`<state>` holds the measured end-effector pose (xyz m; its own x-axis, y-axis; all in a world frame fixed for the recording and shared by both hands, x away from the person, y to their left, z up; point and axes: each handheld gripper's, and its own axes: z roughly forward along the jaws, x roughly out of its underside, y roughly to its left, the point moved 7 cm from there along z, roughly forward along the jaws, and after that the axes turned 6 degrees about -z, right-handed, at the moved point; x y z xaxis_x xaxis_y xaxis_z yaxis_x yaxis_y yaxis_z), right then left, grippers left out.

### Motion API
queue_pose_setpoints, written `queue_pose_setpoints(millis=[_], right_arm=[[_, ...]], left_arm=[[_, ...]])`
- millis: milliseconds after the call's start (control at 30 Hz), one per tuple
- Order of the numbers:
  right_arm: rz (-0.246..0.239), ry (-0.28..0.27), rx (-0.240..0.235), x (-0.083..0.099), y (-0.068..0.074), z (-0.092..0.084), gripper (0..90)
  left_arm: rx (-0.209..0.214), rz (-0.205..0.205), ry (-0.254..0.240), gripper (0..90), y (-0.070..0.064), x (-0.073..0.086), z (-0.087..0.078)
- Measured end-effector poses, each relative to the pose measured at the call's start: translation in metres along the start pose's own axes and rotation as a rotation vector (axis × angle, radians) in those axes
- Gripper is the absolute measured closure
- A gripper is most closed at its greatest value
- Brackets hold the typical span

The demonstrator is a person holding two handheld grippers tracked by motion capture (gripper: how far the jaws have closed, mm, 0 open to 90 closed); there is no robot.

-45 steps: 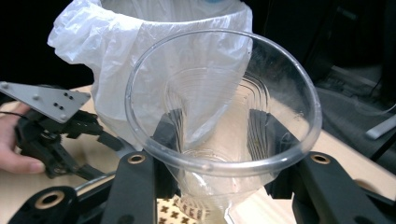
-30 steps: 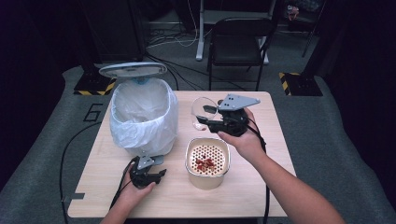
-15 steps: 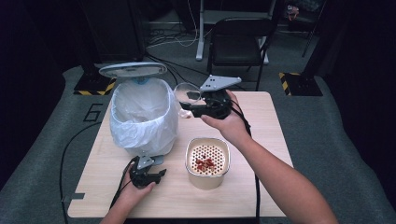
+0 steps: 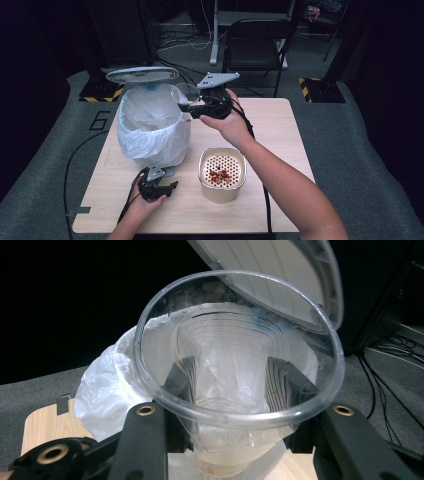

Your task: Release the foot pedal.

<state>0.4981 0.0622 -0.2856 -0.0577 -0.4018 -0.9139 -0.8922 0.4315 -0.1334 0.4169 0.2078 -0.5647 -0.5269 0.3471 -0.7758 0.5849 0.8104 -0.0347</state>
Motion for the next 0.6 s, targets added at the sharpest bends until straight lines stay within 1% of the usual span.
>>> queue_pose_setpoints(millis=[33, 67, 100, 200, 267, 367, 433, 500, 600], right_arm=[[-0.007, 0.003, -0.003, -0.001, 0.001, 0.003, 55.9], [-0.014, 0.003, -0.008, -0.002, 0.001, 0.007, 55.9], [-0.011, 0.010, -0.016, -0.003, 0.002, 0.009, 55.9], [-0.022, 0.009, -0.023, -0.008, 0.005, 0.021, 55.8], [-0.032, 0.012, -0.030, -0.012, 0.007, 0.028, 55.7], [-0.045, 0.030, -0.034, -0.014, 0.010, 0.038, 55.4], [-0.039, 0.031, -0.045, -0.016, 0.011, 0.046, 55.3], [-0.029, 0.046, -0.050, -0.015, 0.012, 0.057, 55.2], [-0.032, 0.067, -0.050, -0.012, 0.012, 0.070, 55.1]], left_arm=[[-0.004, 0.009, 0.001, 34.1, 0.001, 0.000, 0.000], [-0.004, 0.010, 0.003, 34.1, 0.001, 0.000, 0.000], [-0.004, 0.011, 0.003, 34.1, 0.001, 0.000, 0.000], [0.004, 0.004, 0.000, 34.1, 0.000, 0.000, 0.000], [0.010, 0.005, 0.013, 34.0, 0.000, 0.000, -0.001], [0.012, 0.007, 0.017, 34.1, 0.000, 0.001, -0.001], [0.005, 0.013, 0.015, 34.1, 0.001, 0.000, -0.001], [0.004, 0.011, 0.009, 34.1, 0.001, 0.000, -0.001], [0.015, 0.005, 0.015, 34.0, 0.000, 0.001, -0.001]])
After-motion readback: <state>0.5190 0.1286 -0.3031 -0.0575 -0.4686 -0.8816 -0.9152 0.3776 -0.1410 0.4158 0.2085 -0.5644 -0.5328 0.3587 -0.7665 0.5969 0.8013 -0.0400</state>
